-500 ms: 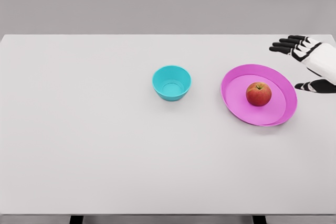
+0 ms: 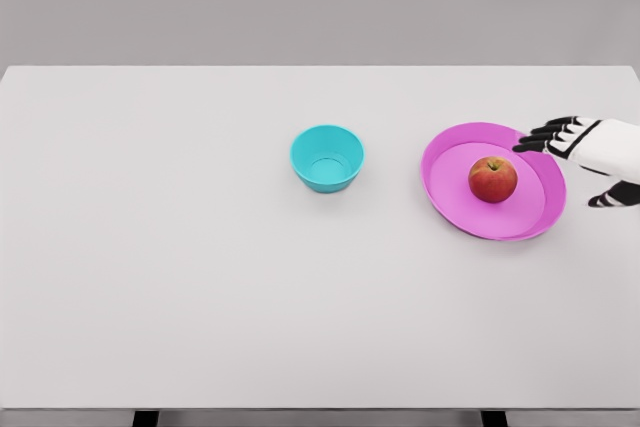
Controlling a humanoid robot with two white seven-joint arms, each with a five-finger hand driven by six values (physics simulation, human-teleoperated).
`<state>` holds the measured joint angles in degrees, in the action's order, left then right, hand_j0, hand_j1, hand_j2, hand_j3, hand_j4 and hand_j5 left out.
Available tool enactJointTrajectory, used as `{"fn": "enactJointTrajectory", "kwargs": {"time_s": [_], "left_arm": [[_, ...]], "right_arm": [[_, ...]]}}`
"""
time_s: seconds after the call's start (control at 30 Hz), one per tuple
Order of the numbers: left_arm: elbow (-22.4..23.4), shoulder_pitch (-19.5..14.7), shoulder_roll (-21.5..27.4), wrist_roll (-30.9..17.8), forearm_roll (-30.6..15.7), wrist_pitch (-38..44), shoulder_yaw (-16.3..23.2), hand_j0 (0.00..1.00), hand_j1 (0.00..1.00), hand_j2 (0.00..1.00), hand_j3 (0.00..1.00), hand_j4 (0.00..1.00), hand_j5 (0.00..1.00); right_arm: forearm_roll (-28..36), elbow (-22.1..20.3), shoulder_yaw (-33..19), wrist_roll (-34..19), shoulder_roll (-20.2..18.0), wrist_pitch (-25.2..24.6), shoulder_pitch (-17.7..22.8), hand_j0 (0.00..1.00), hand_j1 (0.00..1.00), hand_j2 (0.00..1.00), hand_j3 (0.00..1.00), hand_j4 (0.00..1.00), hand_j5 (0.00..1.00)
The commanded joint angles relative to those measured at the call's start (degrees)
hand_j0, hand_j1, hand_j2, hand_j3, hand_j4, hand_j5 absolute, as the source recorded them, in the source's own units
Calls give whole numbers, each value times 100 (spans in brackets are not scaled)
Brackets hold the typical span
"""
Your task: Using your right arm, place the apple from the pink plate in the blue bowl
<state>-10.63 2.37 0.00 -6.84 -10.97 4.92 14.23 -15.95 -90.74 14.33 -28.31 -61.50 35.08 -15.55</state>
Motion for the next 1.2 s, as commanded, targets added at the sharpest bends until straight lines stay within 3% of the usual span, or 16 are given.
{"fn": "enactJointTrajectory", "kwargs": {"time_s": [0.0, 0.07, 0.17, 0.27, 0.47, 0.63, 1.17], "left_arm": [[0, 0, 0, -1, -1, 0, 0, 100, 100, 100, 100, 100, 100], [0, 0, 0, -1, 7, 0, 0, 100, 100, 100, 100, 100, 100], [0, 0, 0, -1, -1, 0, 0, 100, 100, 100, 100, 100, 100], [0, 0, 0, -1, -1, 0, 0, 100, 100, 100, 100, 100, 100], [0, 0, 0, -1, -1, 0, 0, 100, 100, 100, 100, 100, 100], [0, 0, 0, -1, -1, 0, 0, 100, 100, 100, 100, 100, 100], [0, 0, 0, -1, -1, 0, 0, 100, 100, 100, 100, 100, 100]], "right_arm": [[48, 74, 25, -669, 24, -8, -53, 100, 100, 100, 100, 100, 100], [39, 311, 227, -669, 173, -8, -545, 100, 100, 100, 100, 100, 100], [39, 900, 1211, -669, 471, -8, -1362, 100, 100, 100, 100, 100, 100], [39, 1384, 1695, -669, 674, -8, -1741, 100, 100, 100, 100, 100, 100], [30, 1410, 1915, -669, 929, -8, -2022, 100, 100, 100, 100, 100, 100], [13, 1753, 2337, -669, 1157, -8, -2321, 100, 100, 100, 100, 100, 100], [-22, 1946, 2548, -669, 1333, -8, -2330, 100, 100, 100, 100, 100, 100]]}}
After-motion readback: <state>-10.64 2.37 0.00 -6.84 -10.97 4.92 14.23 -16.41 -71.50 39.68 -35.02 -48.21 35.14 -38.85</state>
